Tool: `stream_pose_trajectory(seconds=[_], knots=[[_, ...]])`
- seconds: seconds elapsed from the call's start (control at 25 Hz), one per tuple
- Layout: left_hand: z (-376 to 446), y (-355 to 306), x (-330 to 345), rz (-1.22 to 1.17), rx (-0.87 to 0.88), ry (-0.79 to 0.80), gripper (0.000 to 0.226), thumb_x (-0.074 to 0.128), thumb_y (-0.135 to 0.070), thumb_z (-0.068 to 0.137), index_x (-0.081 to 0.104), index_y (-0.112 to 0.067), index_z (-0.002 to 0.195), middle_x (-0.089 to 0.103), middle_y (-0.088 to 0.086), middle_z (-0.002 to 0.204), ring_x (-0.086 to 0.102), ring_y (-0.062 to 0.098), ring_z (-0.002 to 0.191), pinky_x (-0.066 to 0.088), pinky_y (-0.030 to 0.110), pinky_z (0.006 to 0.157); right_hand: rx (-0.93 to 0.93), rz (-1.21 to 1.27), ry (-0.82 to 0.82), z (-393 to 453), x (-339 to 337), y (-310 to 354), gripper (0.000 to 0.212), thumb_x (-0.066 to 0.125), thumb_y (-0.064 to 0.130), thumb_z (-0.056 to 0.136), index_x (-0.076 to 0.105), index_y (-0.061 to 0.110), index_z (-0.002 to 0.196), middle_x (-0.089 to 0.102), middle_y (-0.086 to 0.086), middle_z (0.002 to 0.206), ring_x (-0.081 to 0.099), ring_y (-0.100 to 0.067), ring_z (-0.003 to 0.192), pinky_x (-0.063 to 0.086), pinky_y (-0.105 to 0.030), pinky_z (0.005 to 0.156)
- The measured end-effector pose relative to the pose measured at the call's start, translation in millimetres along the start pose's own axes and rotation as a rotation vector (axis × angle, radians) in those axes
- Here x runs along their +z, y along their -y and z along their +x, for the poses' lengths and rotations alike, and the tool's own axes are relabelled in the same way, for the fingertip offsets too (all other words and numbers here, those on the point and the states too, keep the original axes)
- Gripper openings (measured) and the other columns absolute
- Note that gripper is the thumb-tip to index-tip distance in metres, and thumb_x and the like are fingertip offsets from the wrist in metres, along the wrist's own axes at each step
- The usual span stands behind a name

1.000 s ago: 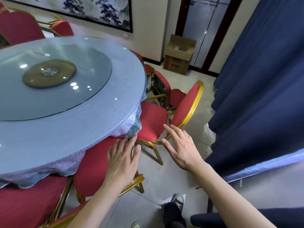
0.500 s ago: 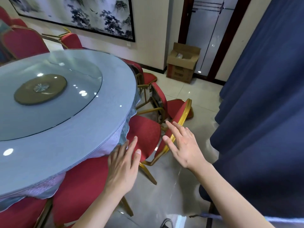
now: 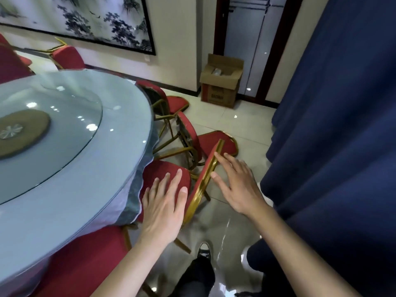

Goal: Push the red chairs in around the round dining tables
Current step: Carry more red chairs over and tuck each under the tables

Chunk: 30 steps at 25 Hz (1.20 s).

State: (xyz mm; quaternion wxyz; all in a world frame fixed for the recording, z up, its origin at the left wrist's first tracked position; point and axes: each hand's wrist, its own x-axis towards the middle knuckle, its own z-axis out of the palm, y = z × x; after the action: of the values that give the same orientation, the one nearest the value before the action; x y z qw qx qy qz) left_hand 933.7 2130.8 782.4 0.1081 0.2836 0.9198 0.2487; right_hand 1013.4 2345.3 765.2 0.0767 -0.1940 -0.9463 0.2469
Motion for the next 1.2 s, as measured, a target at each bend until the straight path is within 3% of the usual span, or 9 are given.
stream_pose_trajectory(seconds=[0.2, 0.52, 0.76, 1.0, 1.08, 1.2], knots=[[70, -44, 25, 0.036, 0.077, 0.024, 0.069, -0.006, -0.064, 0.095, 0.011, -0.045, 0.159, 0.019, -0.005, 0.167, 0.005, 0.020, 0.156, 0.004, 0.046, 0.126, 0.096, -0.037, -0.030, 42, -20, -51, 0.066, 0.014, 0.073, 0.099, 0.007, 0.045, 0.159, 0.018, 0.003, 0.168, 0.015, -0.018, 0.155, 0.001, -0.037, 0.125], [180, -82, 41, -0.022, 0.087, 0.077, 0.058, 0.010, -0.054, 0.102, 0.012, -0.045, 0.159, 0.017, -0.006, 0.168, 0.003, 0.017, 0.156, 0.001, 0.044, 0.125, 0.254, -0.057, -0.069, 118, -58, -118, 0.075, 0.008, 0.077, 0.095, 0.012, 0.042, 0.161, 0.020, 0.001, 0.168, 0.017, -0.019, 0.154, 0.006, -0.043, 0.128], [222, -78, 41, -0.013, 0.065, 0.027, 0.059, 0.006, -0.057, 0.102, 0.014, -0.044, 0.159, 0.020, -0.005, 0.167, 0.006, 0.020, 0.156, 0.004, 0.045, 0.125, 0.203, -0.075, -0.051, 168, -53, -129, 0.074, 0.006, 0.079, 0.094, 0.011, 0.044, 0.160, 0.021, 0.003, 0.167, 0.018, -0.018, 0.153, 0.003, -0.036, 0.123], [202, -35, 62, 0.093, -0.065, 0.082, 0.065, -0.006, -0.066, 0.095, -0.005, -0.048, 0.157, 0.006, -0.007, 0.169, -0.004, 0.019, 0.156, -0.001, 0.046, 0.126, -0.020, -0.094, 0.170, 216, -2, -114, 0.069, 0.012, 0.076, 0.098, 0.010, 0.046, 0.159, 0.020, 0.003, 0.167, 0.017, -0.017, 0.153, -0.002, -0.031, 0.121], [185, -11, 79, 0.085, -0.189, 0.125, 0.066, -0.012, -0.069, 0.092, -0.010, -0.051, 0.156, 0.004, -0.006, 0.170, -0.005, 0.021, 0.156, 0.001, 0.047, 0.125, -0.098, -0.095, 0.262, 227, 18, -114, 0.070, 0.010, 0.077, 0.096, 0.012, 0.047, 0.159, 0.021, 0.004, 0.167, 0.018, -0.015, 0.152, -0.003, -0.030, 0.121], [157, 30, 97, 0.011, -0.487, 0.153, 0.068, -0.005, -0.073, 0.091, -0.002, -0.052, 0.156, 0.009, -0.006, 0.169, 0.004, 0.022, 0.156, 0.007, 0.045, 0.125, -0.147, -0.071, 0.370, 239, 42, -124, 0.071, 0.011, 0.079, 0.094, 0.016, 0.048, 0.158, 0.023, 0.007, 0.166, 0.020, -0.014, 0.151, 0.003, -0.034, 0.122]])
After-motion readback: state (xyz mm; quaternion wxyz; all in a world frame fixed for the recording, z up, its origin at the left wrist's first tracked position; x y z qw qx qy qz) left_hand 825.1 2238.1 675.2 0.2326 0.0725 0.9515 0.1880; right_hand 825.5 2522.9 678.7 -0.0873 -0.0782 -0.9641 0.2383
